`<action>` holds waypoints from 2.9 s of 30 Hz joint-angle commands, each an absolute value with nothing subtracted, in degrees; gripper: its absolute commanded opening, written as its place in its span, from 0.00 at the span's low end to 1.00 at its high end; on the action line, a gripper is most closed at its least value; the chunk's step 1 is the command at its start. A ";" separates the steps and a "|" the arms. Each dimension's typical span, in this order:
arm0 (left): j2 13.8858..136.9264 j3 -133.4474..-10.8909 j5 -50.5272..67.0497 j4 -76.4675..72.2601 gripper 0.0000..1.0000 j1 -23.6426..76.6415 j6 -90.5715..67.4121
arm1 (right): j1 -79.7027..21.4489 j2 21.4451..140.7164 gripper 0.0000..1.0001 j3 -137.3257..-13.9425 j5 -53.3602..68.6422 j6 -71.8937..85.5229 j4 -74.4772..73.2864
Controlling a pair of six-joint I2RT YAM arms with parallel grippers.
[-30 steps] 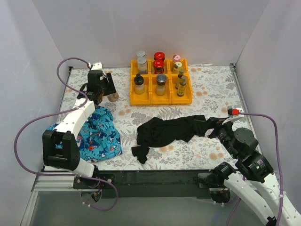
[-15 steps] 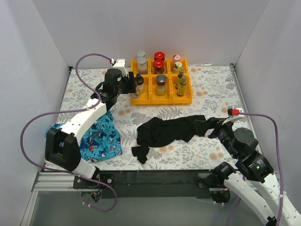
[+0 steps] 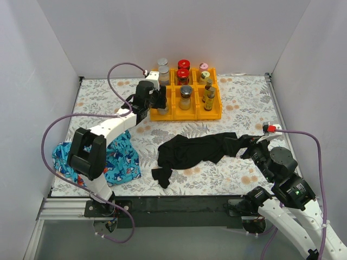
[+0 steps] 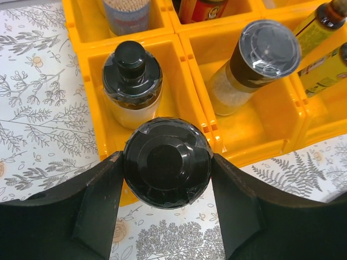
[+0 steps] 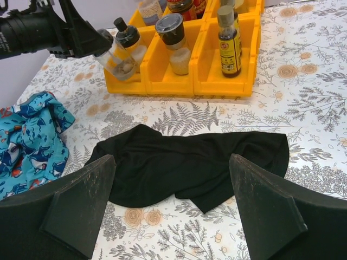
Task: Organize the condiment bottles
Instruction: Place the bottle in the storage box, then reset both arms
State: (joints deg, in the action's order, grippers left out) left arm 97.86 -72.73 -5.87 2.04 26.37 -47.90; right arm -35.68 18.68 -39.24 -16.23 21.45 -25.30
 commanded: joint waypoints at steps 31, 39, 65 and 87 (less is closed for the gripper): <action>109.16 -76.11 -12.66 -10.99 0.32 27.07 -42.71 | -35.60 20.13 0.95 -36.12 -18.02 19.51 -20.48; 108.90 -75.32 -12.75 -10.64 0.63 27.07 -42.98 | -35.59 20.83 0.95 -36.12 -16.96 20.39 -20.13; 69.01 -67.42 8.68 13.54 0.98 27.07 -54.31 | -35.60 35.06 0.99 -56.24 -15.39 23.64 -33.57; 41.13 -50.45 27.77 17.05 0.98 27.16 -65.21 | -35.60 33.67 0.99 -57.31 -12.13 27.86 -33.22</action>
State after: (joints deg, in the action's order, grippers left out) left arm 41.67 -50.28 25.78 16.19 26.98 -63.96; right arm -35.68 35.03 -56.23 -12.03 26.89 -34.39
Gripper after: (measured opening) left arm 0.981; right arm 0.986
